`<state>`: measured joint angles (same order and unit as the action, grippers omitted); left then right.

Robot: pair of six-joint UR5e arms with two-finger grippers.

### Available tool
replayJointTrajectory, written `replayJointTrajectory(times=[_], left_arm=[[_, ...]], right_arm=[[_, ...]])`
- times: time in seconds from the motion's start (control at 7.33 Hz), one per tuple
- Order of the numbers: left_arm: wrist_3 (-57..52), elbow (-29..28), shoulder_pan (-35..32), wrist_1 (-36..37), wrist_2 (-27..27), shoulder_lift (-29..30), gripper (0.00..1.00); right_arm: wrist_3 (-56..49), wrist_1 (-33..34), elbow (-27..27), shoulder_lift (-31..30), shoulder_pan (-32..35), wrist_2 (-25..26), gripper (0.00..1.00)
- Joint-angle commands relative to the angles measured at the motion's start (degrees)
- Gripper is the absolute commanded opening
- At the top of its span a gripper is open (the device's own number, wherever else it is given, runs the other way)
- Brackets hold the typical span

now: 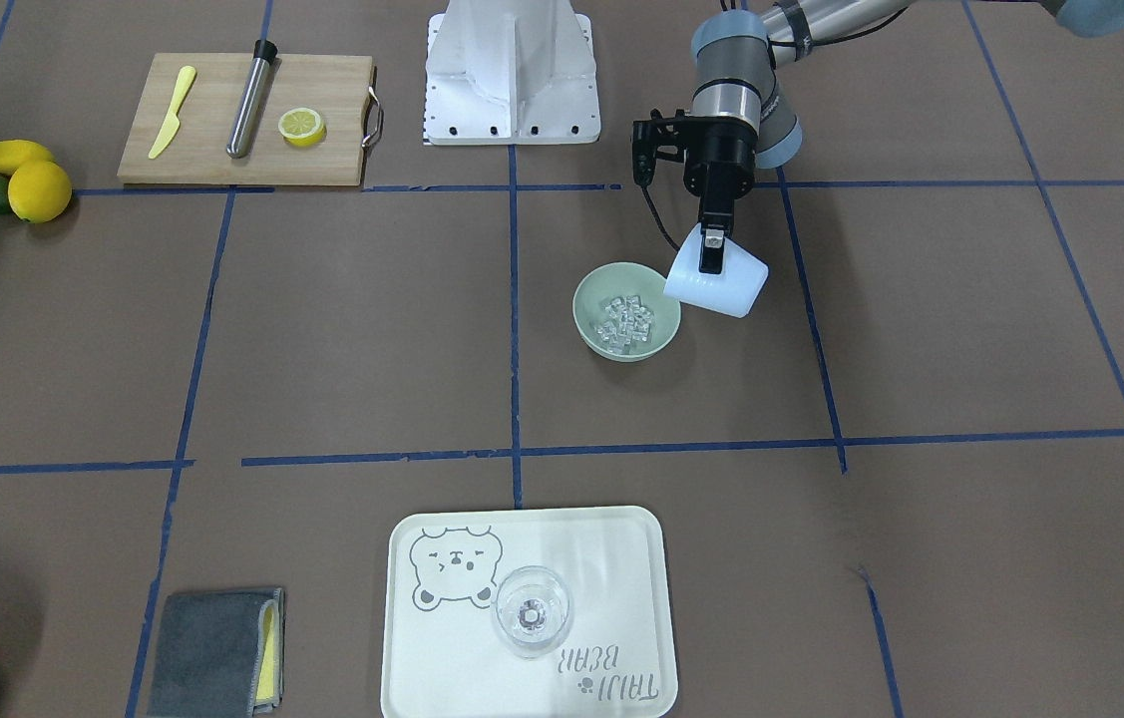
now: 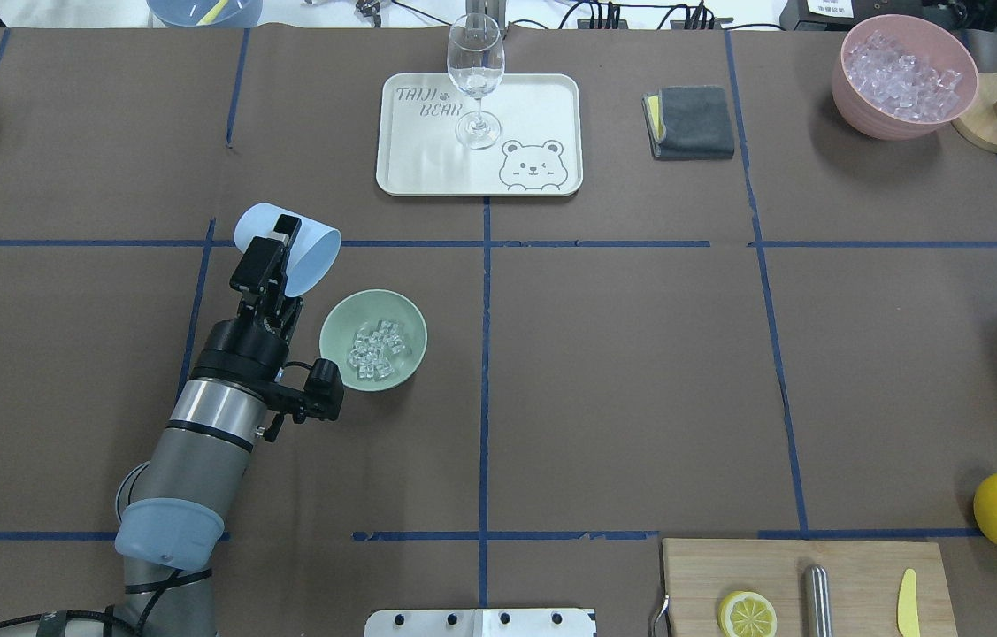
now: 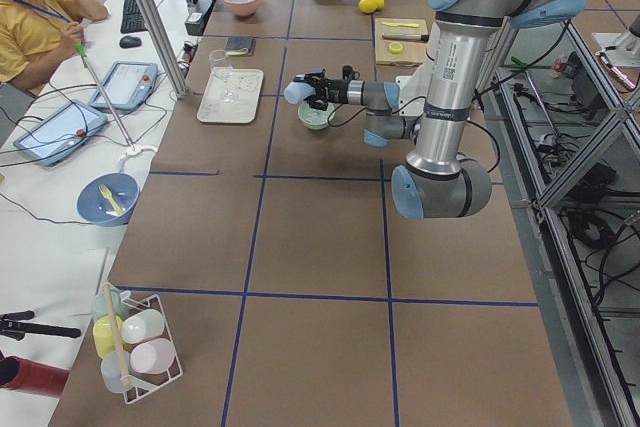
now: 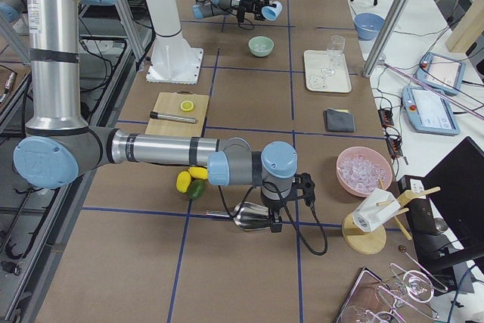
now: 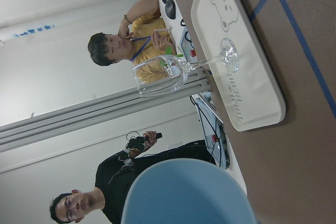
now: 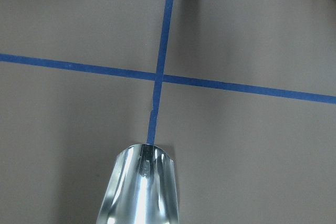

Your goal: Pour ice into bowl

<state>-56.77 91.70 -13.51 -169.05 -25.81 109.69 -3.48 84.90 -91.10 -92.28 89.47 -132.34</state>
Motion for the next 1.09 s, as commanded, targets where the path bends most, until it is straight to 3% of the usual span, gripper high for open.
replayJointTrajectory(times=[0.0,0.41,0.68,0.96], left_arm=[[20.28,0.06,-0.02,-0.49,-0.73,-0.35,0.0],[57.8,0.06,-0.02,-0.49,-5.9,-1.05,0.0],[67.98,0.68,-0.37,-0.41,-6.71,-0.97,0.0],[79.57,0.59,-2.39,0.21,-11.61,-2.01,0.0]], right_arm=[[-0.04,-0.09,-0.04,0.0,0.09,0.06,1.0],[-0.04,-0.09,-0.04,0.0,0.18,0.06,1.0],[-0.04,-0.18,-0.13,0.0,0.35,0.15,1.0],[-0.04,-0.18,-0.22,0.0,0.35,0.15,1.0]])
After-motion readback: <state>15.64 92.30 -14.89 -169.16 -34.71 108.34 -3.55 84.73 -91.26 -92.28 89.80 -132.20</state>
